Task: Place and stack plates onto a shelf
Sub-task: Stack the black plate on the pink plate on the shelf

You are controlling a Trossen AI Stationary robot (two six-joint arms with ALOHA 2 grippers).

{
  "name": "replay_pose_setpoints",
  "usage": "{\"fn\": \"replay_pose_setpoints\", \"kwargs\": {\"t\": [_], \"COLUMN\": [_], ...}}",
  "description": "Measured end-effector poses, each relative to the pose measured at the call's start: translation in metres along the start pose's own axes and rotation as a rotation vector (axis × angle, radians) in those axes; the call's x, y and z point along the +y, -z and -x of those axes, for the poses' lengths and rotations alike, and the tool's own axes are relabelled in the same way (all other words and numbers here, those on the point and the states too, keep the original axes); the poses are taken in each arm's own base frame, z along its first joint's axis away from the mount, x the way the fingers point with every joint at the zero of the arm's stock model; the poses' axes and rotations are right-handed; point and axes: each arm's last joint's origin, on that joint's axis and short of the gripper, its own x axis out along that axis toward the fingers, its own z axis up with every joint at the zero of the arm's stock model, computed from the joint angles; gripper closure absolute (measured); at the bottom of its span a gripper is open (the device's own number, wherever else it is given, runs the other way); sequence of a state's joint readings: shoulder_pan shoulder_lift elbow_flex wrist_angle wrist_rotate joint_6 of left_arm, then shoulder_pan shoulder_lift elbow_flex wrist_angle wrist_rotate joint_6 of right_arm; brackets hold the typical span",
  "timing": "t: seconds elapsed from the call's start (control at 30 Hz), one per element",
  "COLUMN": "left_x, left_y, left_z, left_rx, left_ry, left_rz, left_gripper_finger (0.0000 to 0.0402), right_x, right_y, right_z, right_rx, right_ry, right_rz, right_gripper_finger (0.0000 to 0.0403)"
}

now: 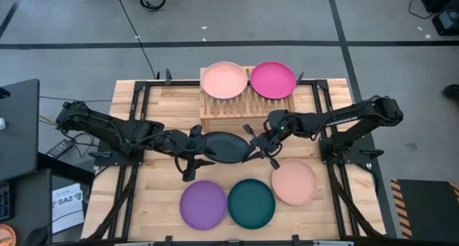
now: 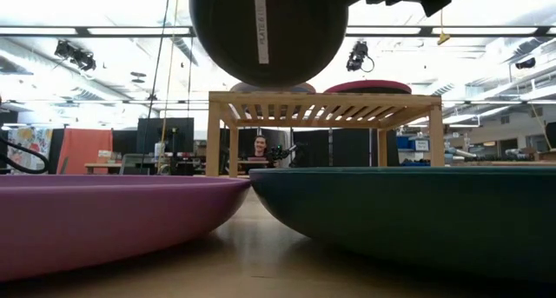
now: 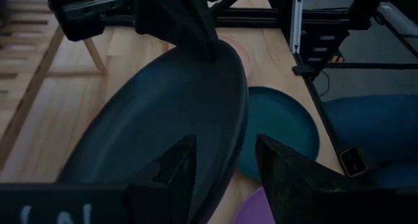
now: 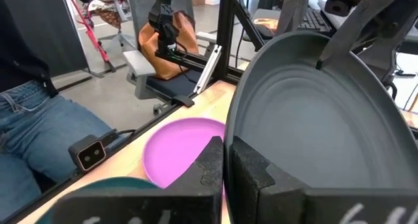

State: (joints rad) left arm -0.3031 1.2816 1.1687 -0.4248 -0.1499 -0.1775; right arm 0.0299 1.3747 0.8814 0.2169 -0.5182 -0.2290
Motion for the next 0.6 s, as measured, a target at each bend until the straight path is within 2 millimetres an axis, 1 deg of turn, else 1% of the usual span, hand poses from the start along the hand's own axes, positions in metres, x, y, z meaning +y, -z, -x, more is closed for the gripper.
{"fn": "replay_pose_setpoints", "kwargs": {"t": [0.27, 0.47, 0.6], "left_x": [0.0, 0.002, 0.002], "left_y": [-0.002, -0.004, -0.005], "left_z": [0.0, 0.0, 0.0], "left_rx": [-0.026, -0.053, -0.064], "left_ry": [-0.02, -0.081, -0.09], "left_rz": [-0.076, -0.077, -0.075], "left_gripper_finger": [0.0237, 0.0237, 0.0237], "right_x": [0.007, 0.013, 0.018], "right_y": [-0.008, -0.012, -0.015], "right_z": [0.015, 0.027, 0.036], "right_rx": [0.016, 0.058, 0.076], "right_ry": [-0.009, -0.019, -0.022], "right_rz": [-0.011, -0.034, -0.045], "right_gripper_finger": [0.0385, 0.0385, 0.0385]}}
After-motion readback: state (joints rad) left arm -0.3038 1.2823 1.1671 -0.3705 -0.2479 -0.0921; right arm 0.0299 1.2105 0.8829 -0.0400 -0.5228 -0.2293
